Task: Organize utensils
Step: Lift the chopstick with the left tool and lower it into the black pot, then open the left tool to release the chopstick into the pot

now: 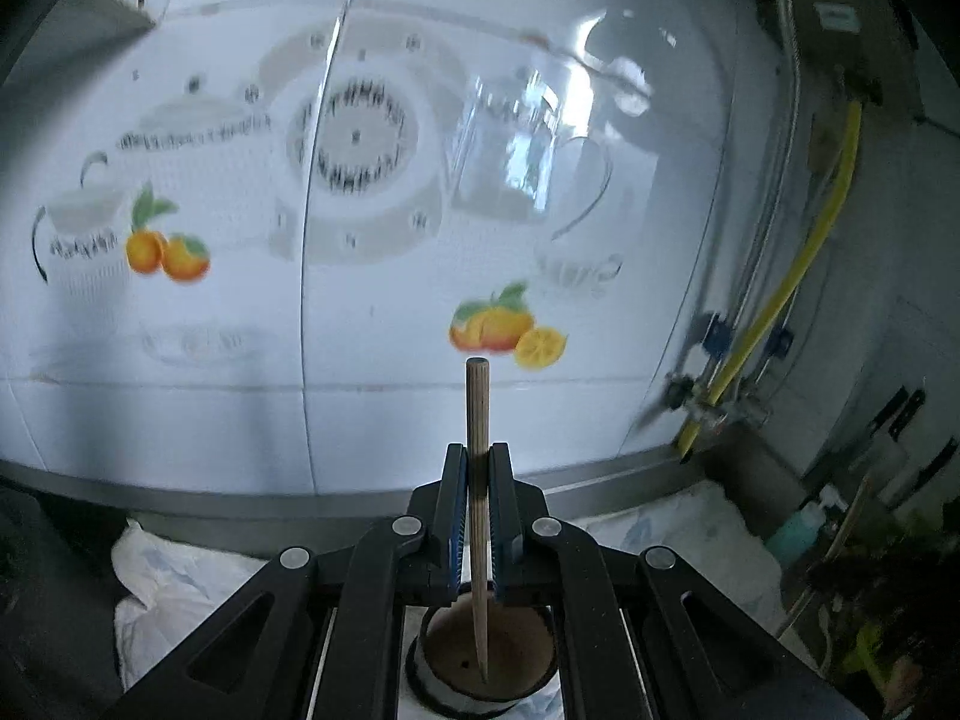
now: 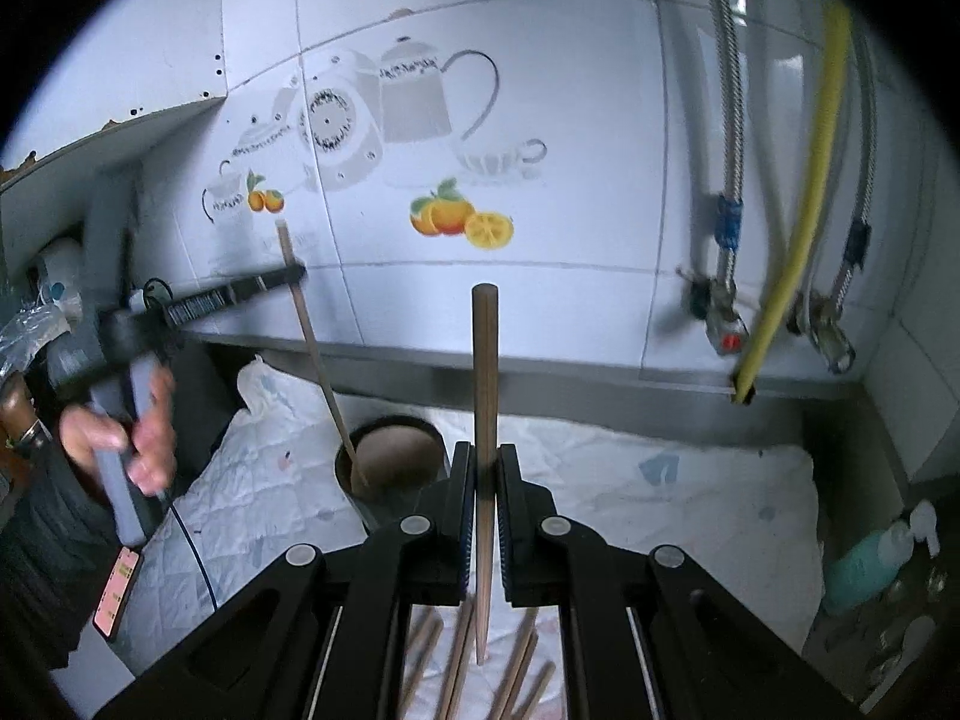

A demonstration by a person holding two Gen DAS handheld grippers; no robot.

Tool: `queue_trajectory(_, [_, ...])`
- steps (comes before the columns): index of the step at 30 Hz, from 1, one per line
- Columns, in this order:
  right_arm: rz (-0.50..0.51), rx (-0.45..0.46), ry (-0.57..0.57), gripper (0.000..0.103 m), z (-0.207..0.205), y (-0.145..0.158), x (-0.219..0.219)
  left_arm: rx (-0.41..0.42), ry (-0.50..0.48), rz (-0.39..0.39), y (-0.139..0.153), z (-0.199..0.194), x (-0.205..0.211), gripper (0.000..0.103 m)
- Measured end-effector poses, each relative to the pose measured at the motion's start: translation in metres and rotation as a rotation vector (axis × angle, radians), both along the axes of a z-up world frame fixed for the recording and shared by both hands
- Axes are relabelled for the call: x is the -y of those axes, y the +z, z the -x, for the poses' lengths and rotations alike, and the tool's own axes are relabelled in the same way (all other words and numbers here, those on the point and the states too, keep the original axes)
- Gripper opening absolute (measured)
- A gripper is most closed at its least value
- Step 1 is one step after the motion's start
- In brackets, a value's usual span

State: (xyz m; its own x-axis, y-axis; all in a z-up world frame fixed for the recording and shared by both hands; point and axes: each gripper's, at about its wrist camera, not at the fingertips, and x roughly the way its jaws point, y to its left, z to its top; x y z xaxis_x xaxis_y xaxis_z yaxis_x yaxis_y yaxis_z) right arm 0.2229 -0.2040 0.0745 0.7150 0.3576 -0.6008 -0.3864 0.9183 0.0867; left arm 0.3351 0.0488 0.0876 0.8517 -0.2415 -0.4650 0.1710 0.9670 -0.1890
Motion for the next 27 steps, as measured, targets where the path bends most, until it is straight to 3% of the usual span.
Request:
queue_trajectory(8, [-0.038, 0.084, 0.019, 0.009, -0.021, 0.020, -0.028, -0.135, 0.016, -0.015, -0.058, -0.022, -0.007, 0.006])
queue_trajectory(13, [-0.082, 0.101, 0.035, 0.009, -0.040, 0.021, -0.046, -0.151, 0.024, -0.009, -0.069, -0.024, -0.013, 0.007])
queue_trajectory(27, [-0.053, -0.076, 0.060, 0.009, -0.074, -0.041, -0.076, -0.177, 0.007, -0.006, -0.067, -0.030, -0.008, 0.009])
